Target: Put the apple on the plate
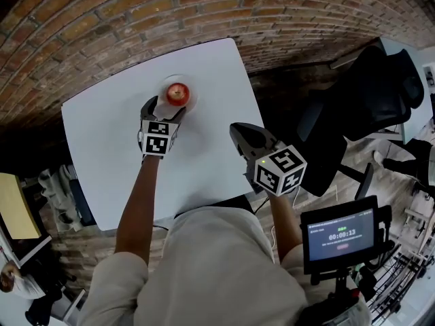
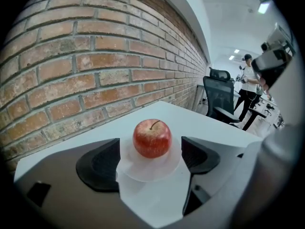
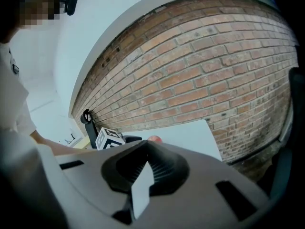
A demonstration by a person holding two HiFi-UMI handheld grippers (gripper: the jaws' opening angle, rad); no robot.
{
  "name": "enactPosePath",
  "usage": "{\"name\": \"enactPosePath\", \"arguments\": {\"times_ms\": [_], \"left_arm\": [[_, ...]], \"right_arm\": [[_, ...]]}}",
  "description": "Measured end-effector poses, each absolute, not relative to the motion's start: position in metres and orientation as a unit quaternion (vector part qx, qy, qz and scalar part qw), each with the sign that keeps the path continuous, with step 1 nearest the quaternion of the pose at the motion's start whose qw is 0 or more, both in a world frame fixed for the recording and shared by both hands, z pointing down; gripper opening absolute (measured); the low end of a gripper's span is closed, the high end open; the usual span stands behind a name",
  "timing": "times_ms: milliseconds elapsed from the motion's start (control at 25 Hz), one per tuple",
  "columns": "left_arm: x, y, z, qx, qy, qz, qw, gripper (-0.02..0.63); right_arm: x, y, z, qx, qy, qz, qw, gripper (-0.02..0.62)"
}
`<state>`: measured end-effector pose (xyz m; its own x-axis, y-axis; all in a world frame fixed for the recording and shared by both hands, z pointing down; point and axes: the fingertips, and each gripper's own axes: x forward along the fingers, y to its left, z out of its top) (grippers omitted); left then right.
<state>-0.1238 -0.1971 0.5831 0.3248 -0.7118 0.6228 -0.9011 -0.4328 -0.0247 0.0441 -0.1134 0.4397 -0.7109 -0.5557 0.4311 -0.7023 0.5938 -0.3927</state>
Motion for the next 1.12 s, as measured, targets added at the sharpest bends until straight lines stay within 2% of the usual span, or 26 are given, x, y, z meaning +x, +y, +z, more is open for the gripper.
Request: {"name": "enactPosePath", "arguments": {"times_ms": [440,520,760,880,1120], "left_arm": [[-0.117,-0.170,0.534,0.820,-0.497,0.244,0.147,0.400],[-0.119,-0.164,0.524,0.820,-0.502,0.235,0.143,0.366],[-0.134,-0.150,0.491,0.815,-0.524,0.214,0.125,0.364],[-0.144,-0.140,0.469,0.809,-0.544,0.200,0.099,0.302],[-0.155,-0.123,0.419,0.810,-0.562,0.159,0.054,0.265]], "right_arm": [[0.036,-0.108,0.402,0.348,-0.902,0.226,0.120,0.003],[0.035,-0.107,0.396,0.345,-0.905,0.219,0.116,0.003],[0.026,-0.106,0.377,0.336,-0.914,0.197,0.112,0.003],[0.022,-0.103,0.368,0.333,-0.918,0.185,0.111,0.003],[0.009,-0.096,0.346,0.325,-0.926,0.158,0.104,0.003]]}}
